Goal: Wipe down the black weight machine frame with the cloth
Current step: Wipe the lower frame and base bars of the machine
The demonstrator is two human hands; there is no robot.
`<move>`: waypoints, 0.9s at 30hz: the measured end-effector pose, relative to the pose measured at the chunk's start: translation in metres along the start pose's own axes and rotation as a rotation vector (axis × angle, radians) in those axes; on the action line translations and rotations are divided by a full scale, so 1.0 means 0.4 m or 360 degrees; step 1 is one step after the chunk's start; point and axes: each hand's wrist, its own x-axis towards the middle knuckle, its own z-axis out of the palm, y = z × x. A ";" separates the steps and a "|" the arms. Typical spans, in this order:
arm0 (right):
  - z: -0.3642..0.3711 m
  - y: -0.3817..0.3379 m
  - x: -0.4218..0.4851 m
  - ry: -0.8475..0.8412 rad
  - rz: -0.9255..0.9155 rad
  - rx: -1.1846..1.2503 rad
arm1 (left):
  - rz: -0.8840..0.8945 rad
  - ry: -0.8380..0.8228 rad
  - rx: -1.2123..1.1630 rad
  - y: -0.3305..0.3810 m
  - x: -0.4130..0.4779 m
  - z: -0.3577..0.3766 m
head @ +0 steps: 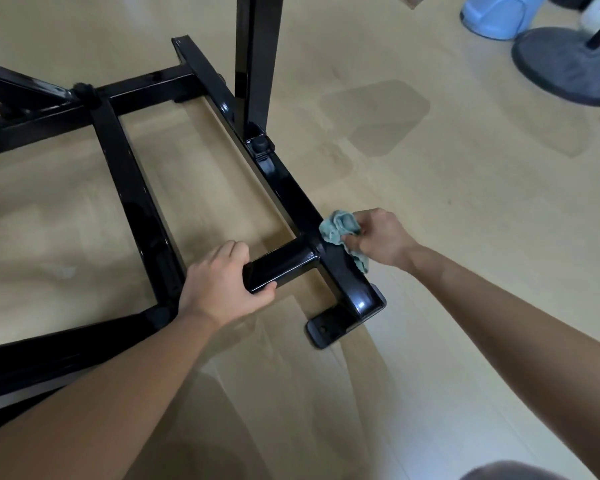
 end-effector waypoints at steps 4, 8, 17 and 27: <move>0.016 -0.024 0.053 -0.0099 0.0087 0.0647 | -0.0001 -0.0003 -0.0015 0.001 0.004 0.001; 0.040 -0.070 0.073 -0.0023 0.0023 0.0746 | 0.0013 -0.0009 0.0019 0.001 0.004 -0.001; 0.083 -0.049 -0.046 0.0313 -0.0529 -0.0176 | -0.0022 -0.0041 0.0077 0.010 0.002 -0.009; 0.150 -0.232 -0.126 -0.0059 -0.0333 0.0637 | 0.0078 -0.0249 -0.0645 0.027 -0.035 -0.064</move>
